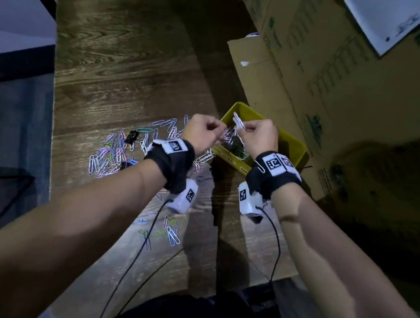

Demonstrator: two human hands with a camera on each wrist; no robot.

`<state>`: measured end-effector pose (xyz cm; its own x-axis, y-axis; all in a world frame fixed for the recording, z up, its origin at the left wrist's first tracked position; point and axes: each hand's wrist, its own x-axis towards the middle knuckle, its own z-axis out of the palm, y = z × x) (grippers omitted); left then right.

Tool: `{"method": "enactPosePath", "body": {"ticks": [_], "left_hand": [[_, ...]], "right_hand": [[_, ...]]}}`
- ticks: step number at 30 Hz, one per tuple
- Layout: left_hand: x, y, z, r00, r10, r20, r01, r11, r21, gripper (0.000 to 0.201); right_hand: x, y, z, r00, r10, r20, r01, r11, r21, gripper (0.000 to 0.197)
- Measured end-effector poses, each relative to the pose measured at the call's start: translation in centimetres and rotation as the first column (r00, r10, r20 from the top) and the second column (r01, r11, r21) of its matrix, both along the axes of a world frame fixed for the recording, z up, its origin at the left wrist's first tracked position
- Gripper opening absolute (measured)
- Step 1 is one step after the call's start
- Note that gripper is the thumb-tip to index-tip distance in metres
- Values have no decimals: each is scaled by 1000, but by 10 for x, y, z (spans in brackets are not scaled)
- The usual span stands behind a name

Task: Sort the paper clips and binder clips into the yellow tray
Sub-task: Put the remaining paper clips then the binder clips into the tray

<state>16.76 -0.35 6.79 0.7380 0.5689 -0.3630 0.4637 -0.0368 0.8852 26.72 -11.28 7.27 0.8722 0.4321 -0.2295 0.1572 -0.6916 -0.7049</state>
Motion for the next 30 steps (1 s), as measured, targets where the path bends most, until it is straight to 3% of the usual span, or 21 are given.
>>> {"method": "enactPosePath", "body": {"ticks": [5,8,10,12,14,16,18,20,25,27,30], "left_hand": [[-68,7,2,997,-57,-58,57,998,-5,9],[-123,20,-9,960,-208,-187,232,966,116,13],[-160,30,-23,902,-290,-319,369,903,221,9],[-193,31,-34,839,-319,-440,471,831,296,15],[-222,27,-44,822,-307,-480,500,793,348,24],[-242,18,-52,796,-295,-528,520,780,348,42],[-255,5,-62,758,-283,-587,537,781,317,65],[-260,-11,-69,736,-284,-614,553,776,303,73],[-255,-31,-83,801,-243,-547,485,799,355,65],[-254,-32,-82,801,-237,-550,500,771,395,74],[-251,-32,-77,731,-270,-626,603,685,409,89]], "right_hand": [[-5,5,-5,984,176,-1,-174,969,-178,31],[-24,0,4,960,259,102,-255,965,-56,30],[-47,-6,8,934,340,114,-348,935,66,24],[-74,-12,1,867,498,33,-499,864,75,21],[-103,-19,-14,746,660,-90,-663,749,4,26],[-133,-26,-31,615,761,-206,-788,602,-127,46],[-161,-33,-49,543,792,-278,-838,493,-233,70],[-185,-40,-65,531,794,-295,-841,453,-295,86],[-217,-44,-83,601,754,-265,-795,532,-291,95],[-223,-43,-86,623,759,-188,-766,543,-345,96],[-230,-41,-89,653,733,-190,-745,579,-330,87]]}}
